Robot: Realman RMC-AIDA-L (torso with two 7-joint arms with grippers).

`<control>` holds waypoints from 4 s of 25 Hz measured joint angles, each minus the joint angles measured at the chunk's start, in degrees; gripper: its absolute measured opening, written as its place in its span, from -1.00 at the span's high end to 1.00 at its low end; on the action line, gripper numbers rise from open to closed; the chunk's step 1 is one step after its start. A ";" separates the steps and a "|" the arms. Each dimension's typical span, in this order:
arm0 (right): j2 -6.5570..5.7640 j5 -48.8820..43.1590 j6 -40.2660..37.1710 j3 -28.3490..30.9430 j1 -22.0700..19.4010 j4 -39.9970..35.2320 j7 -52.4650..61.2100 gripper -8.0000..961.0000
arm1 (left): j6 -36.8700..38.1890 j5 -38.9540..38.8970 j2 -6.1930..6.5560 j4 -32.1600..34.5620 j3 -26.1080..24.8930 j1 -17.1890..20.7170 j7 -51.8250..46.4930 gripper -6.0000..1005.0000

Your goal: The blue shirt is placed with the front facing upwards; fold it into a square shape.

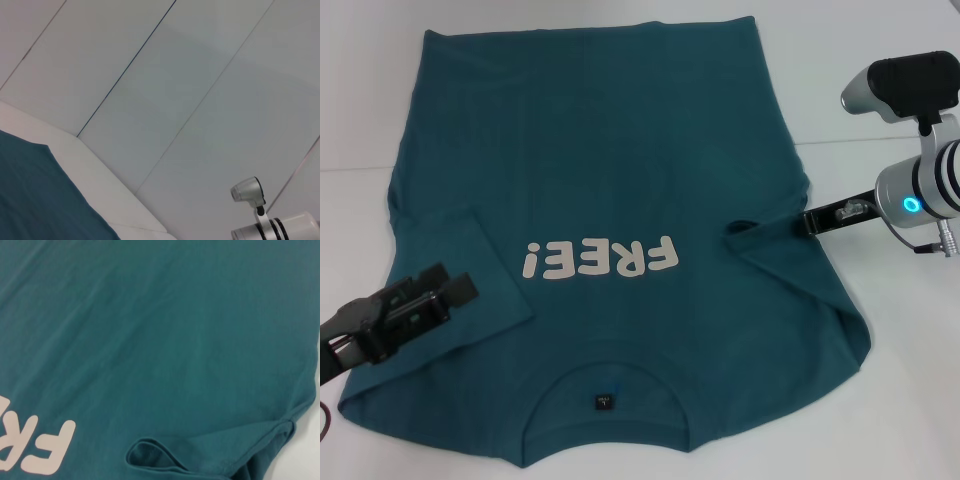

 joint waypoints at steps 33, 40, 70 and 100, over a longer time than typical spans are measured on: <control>-0.29 0.04 -7.66 0.09 -0.37 -4.79 3.28 0.92 | 0.05 0.00 0.00 0.00 -0.19 0.32 0.00 -0.77; 1.29 1.96 -19.26 0.66 -1.07 -12.10 3.34 0.96 | -0.01 0.00 0.00 0.00 -0.19 0.42 0.01 -0.77; -1.53 3.12 -13.30 1.09 -0.94 -6.08 6.78 -0.12 | -0.08 0.00 0.00 -0.44 -1.42 0.35 0.01 -0.77; 0.82 17.77 7.47 1.21 -1.01 -2.02 1.75 -0.42 | -0.79 -0.44 0.00 -2.05 -1.52 -0.09 0.43 -0.77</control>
